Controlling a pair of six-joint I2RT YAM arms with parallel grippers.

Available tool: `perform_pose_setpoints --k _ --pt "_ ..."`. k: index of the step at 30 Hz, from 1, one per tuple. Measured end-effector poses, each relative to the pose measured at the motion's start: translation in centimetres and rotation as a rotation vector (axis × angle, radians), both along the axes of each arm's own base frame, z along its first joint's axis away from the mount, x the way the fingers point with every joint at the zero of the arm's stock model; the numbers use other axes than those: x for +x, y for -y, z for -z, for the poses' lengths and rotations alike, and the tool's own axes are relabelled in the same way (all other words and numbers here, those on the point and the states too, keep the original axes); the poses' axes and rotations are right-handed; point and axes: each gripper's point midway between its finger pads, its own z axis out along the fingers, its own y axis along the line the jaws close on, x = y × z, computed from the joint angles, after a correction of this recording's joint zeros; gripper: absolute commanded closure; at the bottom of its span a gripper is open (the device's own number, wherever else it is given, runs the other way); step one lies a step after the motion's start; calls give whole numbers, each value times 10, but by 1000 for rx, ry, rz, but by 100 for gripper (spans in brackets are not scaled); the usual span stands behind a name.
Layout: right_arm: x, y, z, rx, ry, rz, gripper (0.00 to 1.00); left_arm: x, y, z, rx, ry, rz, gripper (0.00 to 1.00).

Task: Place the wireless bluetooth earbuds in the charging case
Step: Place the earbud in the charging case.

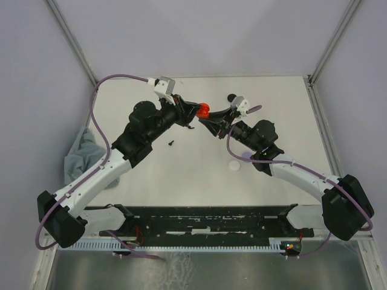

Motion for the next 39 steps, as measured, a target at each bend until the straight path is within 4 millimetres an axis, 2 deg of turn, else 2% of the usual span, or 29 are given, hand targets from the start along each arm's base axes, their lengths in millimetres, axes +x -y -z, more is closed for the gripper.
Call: perform_pose_setpoints --k 5,11,15,21,28,31,34,39 --pt "1 0 1 -2 -4 3 96 -1 0 5 6 -7 0 77" --pt "1 0 0 0 -1 3 96 -3 1 8 12 -15 7 71" --pt "0 0 0 0 -1 3 96 -3 1 11 18 -23 8 58" --pt "1 0 1 -3 -3 4 96 -4 -2 16 35 -45 3 48" --pt "1 0 5 -18 -11 7 95 2 -23 24 55 -108 23 34" --pt "1 0 8 -26 -17 4 95 10 -43 21 27 -139 49 29" --pt "-1 -1 11 -36 -25 -11 95 9 -50 17 7 -153 101 25" --pt "-6 -6 11 -55 -36 -56 95 -5 -40 4 -31 -161 286 23"
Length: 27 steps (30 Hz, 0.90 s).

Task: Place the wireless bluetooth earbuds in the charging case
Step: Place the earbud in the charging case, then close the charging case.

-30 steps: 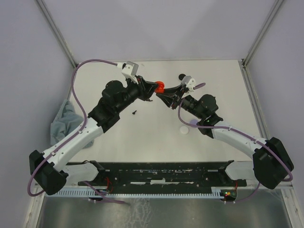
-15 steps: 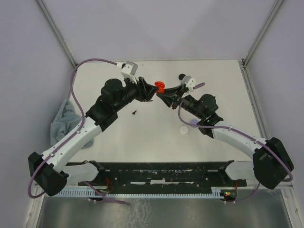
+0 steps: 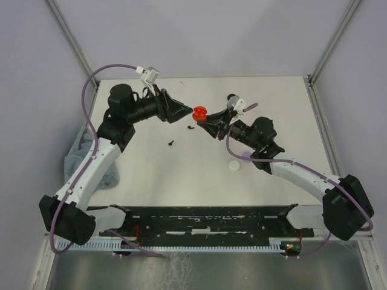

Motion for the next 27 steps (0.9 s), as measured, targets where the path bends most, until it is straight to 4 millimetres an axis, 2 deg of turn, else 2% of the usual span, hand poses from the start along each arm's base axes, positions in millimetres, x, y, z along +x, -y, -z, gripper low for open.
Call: perform_pose_setpoints --k 5,10,18,23,27 --pt "-6 -5 -11 9 10 -48 95 -6 15 13 -13 -62 129 23" --pt "-10 -11 -13 12 0 -95 95 -6 25 27 -30 -130 207 24" --pt "-12 -16 -4 -7 -35 -129 95 -20 34 3 -123 -90 334 32" --pt "-11 -18 3 -27 -63 -144 95 -28 33 1 -151 -73 389 38" --pt "-12 -18 15 -56 -110 -150 95 -39 33 2 -153 -65 431 38"
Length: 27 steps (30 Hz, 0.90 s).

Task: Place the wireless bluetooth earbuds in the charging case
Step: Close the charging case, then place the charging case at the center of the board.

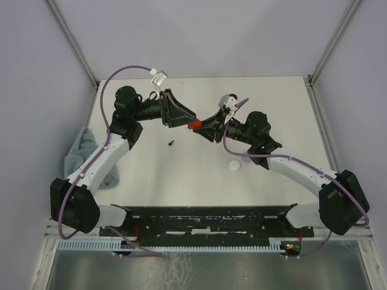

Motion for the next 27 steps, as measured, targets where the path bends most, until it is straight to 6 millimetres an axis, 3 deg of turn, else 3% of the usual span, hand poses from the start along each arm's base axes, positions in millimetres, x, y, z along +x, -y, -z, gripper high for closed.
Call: perform_pose_setpoints --k 4,8,11,13,17,19,24,27 --pt "4 5 15 -41 -60 18 96 -7 -4 2 21 -2 -18 35" --pt "12 17 46 -137 -198 89 96 3 -14 18 105 1 -169 32" --pt "17 32 73 -234 -319 167 96 20 -31 46 201 -23 -352 29" --pt "18 49 98 -316 -416 234 96 29 -49 76 287 -59 -485 27" --pt "17 86 151 -471 -595 358 94 31 -88 138 457 -126 -696 24" --pt "15 103 176 -541 -683 411 93 30 -107 160 523 -138 -780 23" --pt "8 133 226 -689 -881 498 88 32 -140 182 624 -103 -928 23" --pt "9 138 245 -744 -963 518 78 36 -151 188 654 -77 -987 23"
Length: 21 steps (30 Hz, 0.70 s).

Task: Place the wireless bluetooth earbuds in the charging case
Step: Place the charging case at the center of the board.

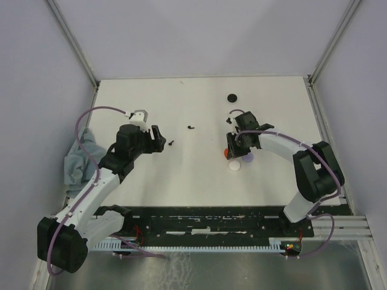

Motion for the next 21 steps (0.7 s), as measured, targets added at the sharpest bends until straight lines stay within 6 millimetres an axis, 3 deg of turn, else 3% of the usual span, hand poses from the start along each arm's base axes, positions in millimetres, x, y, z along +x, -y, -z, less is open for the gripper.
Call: perform_pose_setpoints --k 6,14,18,21 --pt "4 8 13 -40 -66 47 54 3 -12 9 34 9 -60 23" --pt "15 23 14 -107 -58 98 34 8 -15 3 59 47 -66 22" --pt "22 27 10 -129 -25 117 24 9 -16 3 60 49 -68 22" --pt "42 29 -4 -146 48 143 19 9 -16 2 59 52 -69 22"
